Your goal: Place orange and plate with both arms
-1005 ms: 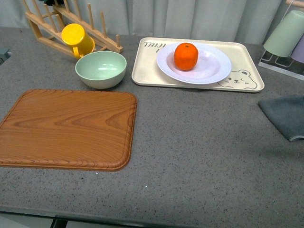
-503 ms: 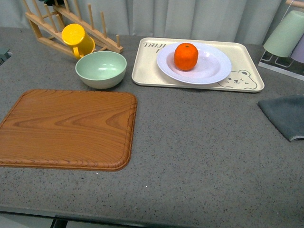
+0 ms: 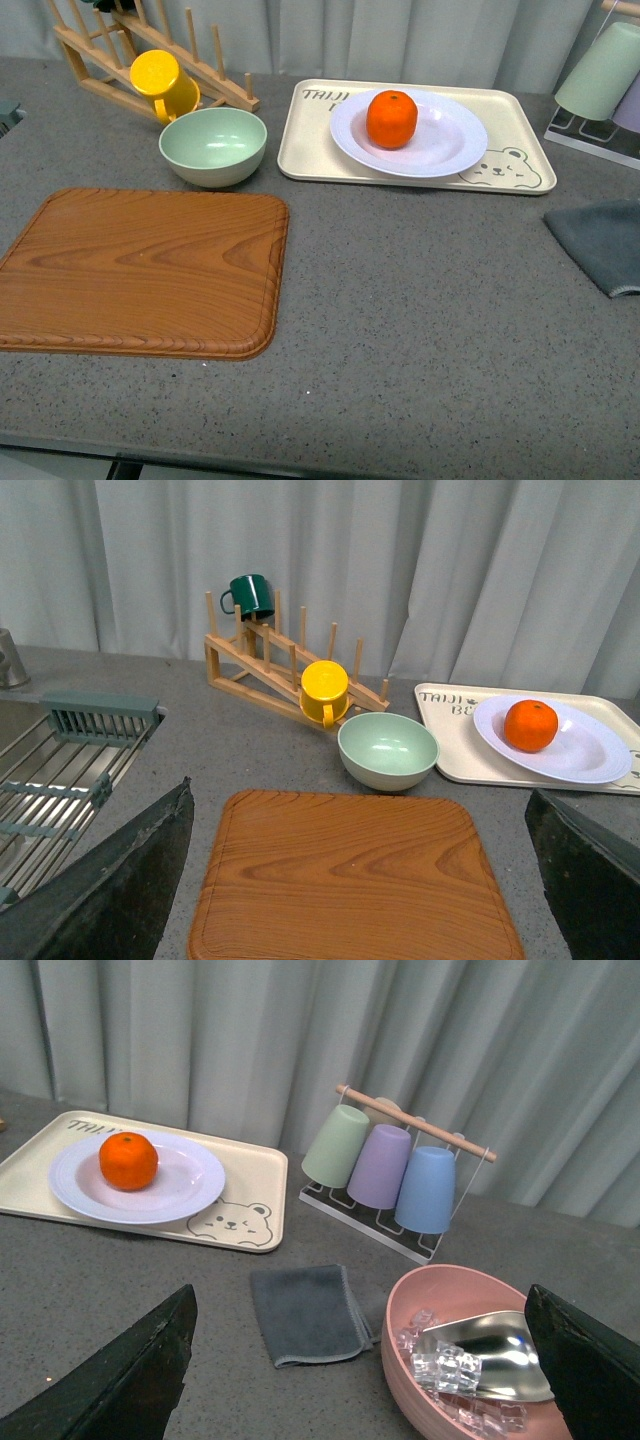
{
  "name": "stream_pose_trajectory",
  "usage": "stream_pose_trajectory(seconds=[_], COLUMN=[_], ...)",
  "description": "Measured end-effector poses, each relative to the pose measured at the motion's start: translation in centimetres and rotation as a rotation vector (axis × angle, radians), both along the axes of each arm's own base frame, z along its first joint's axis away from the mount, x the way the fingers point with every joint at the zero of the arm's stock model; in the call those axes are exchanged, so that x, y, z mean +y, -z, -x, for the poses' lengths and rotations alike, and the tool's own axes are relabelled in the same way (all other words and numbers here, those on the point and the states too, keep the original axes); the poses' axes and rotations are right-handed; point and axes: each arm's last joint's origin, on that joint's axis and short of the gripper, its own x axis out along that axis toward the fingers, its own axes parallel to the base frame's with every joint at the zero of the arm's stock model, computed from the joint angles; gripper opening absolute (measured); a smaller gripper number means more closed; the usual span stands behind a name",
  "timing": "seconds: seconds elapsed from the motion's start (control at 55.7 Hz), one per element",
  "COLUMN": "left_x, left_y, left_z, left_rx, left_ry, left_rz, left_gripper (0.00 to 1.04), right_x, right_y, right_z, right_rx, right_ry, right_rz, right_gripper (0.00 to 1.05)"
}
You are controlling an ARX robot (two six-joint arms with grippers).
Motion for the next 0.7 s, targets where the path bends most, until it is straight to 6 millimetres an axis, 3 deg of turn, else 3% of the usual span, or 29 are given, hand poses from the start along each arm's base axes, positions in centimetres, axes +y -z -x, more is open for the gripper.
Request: stream_pose_trajectory(seconds=[0.126,0.305,0.574,0.628,0.7], left_x=[0.0,0.0,0.0,0.0,0.0], left_y=[0.0,0.0,0.0,0.0,0.0], left_z=[0.0,0.0,0.0,0.0,0.0], left_rx=[0.0,0.0,0.0,0.0,0.0], left_ry=[0.0,-0.002,-0.002,-0.002,-0.002], left_rz=[0.0,0.0,0.0,0.0,0.0], left_gripper=[0.98,0.98,0.98,0.98,0.98], right_x=[0.0,-0.1,-0.1,-0.1,-0.1], right_y=[-0.1,1.0,1.0,1.0,1.0], right_z=[0.0,0.0,0.0,0.0,0.0], right_rx=[-0.02,-0.059,-0.062,-0.062,-0.062], right_ry=[-0.021,-0.085,-0.086,-0.086,-0.086], right_rz=[-0.011,-0.203,-0.248,-0.247,-0.25], right_gripper=[0.94,0.63,0.08,0.01,0.04])
